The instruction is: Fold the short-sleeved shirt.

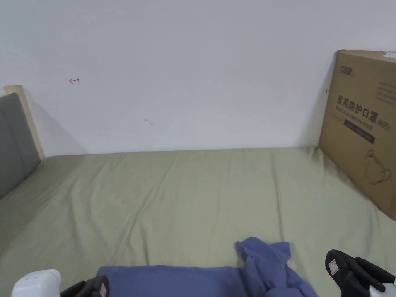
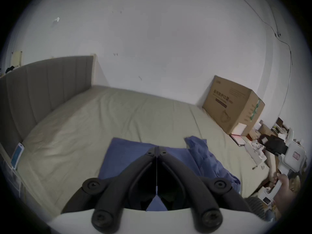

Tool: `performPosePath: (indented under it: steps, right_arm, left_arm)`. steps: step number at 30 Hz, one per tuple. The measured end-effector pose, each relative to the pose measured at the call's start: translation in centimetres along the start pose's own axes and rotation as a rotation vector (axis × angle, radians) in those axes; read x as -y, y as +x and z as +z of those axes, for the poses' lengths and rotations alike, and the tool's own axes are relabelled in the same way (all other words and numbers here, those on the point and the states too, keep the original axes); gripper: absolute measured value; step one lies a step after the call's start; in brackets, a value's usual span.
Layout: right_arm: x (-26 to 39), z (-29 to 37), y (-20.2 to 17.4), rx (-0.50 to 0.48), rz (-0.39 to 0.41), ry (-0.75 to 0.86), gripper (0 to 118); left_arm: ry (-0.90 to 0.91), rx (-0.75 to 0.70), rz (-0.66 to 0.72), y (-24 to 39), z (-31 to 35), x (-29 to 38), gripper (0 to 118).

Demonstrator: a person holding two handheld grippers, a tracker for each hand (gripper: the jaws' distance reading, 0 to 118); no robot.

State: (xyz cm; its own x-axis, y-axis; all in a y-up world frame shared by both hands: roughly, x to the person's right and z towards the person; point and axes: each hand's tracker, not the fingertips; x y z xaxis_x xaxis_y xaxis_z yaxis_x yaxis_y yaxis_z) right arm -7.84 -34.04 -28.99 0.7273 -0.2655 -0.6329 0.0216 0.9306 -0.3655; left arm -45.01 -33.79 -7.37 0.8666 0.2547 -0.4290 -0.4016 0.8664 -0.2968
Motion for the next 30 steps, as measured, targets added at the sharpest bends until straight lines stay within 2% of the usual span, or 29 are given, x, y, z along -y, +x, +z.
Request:
performPosePath:
  steps: [1, 3, 6, 8, 10, 11, 12, 13, 14, 15, 16, 18, 20, 22, 24, 25, 26, 27, 28, 29, 30]
  right_arm:
    - [0.2, -0.4, -0.1, -0.018, -0.021, -0.015, 0]
    - [0.5, -1.3, -0.5, 0.019, -0.009, -0.042, 0]
    - [1.0, -2.7, 0.3, 0.022, -0.013, -0.091, 0]
    - [1.3, -3.8, 0.9, 0.032, -0.022, -0.116, 0]
    - [1.7, -4.8, 1.3, 0.032, -0.033, -0.139, 0]
    - [1.8, -5.3, 1.5, 0.034, -0.037, -0.151, 0]
    - [2.0, -5.9, 2.0, 0.038, -0.04, -0.165, 0]
    - [2.1, -6.4, 2.2, 0.042, -0.043, -0.18, 0]
    - [2.3, -7.0, 2.4, 0.046, -0.047, -0.192, 0]
    - [2.4, -7.5, 2.6, 0.049, -0.057, -0.202, 0]
    - [2.6, -7.9, 2.7, 0.049, -0.07, -0.215, 0]
    - [3.0, -8.8, 3.0, 0.049, -0.093, -0.235, 0]
    - [3.3, -9.6, 3.2, 0.055, -0.099, -0.256, 0]
    - [3.6, -10.2, 3.3, 0.063, -0.098, -0.273, 0]
    - [3.8, -10.7, 3.5, 0.061, -0.097, -0.287, 0]
    - [3.9, -10.9, 3.5, 0.06, -0.093, -0.291, 0]
    - [3.9, -11.0, 3.6, 0.063, -0.087, -0.293, 0]
    - [3.9, -11.2, 3.7, 0.068, -0.083, -0.295, 0]
    - [3.9, -11.3, 3.8, 0.07, -0.083, -0.297, 0]
    - [3.8, -11.5, 4.2, 0.068, -0.094, -0.298, 0]
    - [3.7, -11.7, 4.6, 0.057, -0.115, -0.3, 0]
  left_arm:
    - [-0.04, 0.048, 0.02, -0.9, -0.8, -0.4, 0]
    - [-0.086, 0.032, 0.028, -1.5, -3.8, -1.0, 0]
    - [-0.297, -0.002, 0.019, -5.4, -10.2, -4.4, 0]
    - [-0.454, 0.033, 0.062, -8.6, -16.4, -5.9, 0]
    - [-0.556, -0.015, 0.093, -11.3, -21.2, -6.4, 0]
    - [-0.593, -0.039, 0.094, -12.4, -23.2, -6.2, 7]
    - [-0.615, -0.068, 0.09, -13.4, -25.2, -6.0, 30]
    - [-0.62, -0.088, 0.081, -14.1, -26.8, -5.5, 85]
    - [-0.644, -0.108, 0.067, -14.8, -28.5, -4.9, 118]
    - [-0.597, -0.123, 0.071, -15.5, -28.7, -4.9, 116]
    - [-0.625, -0.144, 0.07, -15.9, -30.0, -4.6, 112]
    - [-0.671, -0.147, 0.086, -16.6, -32.1, -3.6, 112]
    - [-0.765, -0.152, 0.071, -17.0, -34.3, 0.4, 115]
    - [-0.713, -0.179, -0.126, -14.9, -34.3, 2.1, 118]
    - [-0.674, -0.262, -0.185, -13.2, -34.0, 2.3, 117]
    - [-0.651, -0.281, -0.19, -12.7, -33.4, 2.3, 110]
    - [-0.621, -0.243, -0.195, -12.4, -32.7, 2.2, 100]
    - [-0.586, -0.23, -0.225, -12.7, -31.7, 1.6, 82]
    - [-0.563, -0.227, -0.243, -12.4, -31.0, 1.4, 38]
    - [-0.532, -0.219, -0.258, -12.1, -30.0, 0.9, 1]
    - [-0.561, -0.158, -0.219, -11.9, -29.3, 0.8, 1]
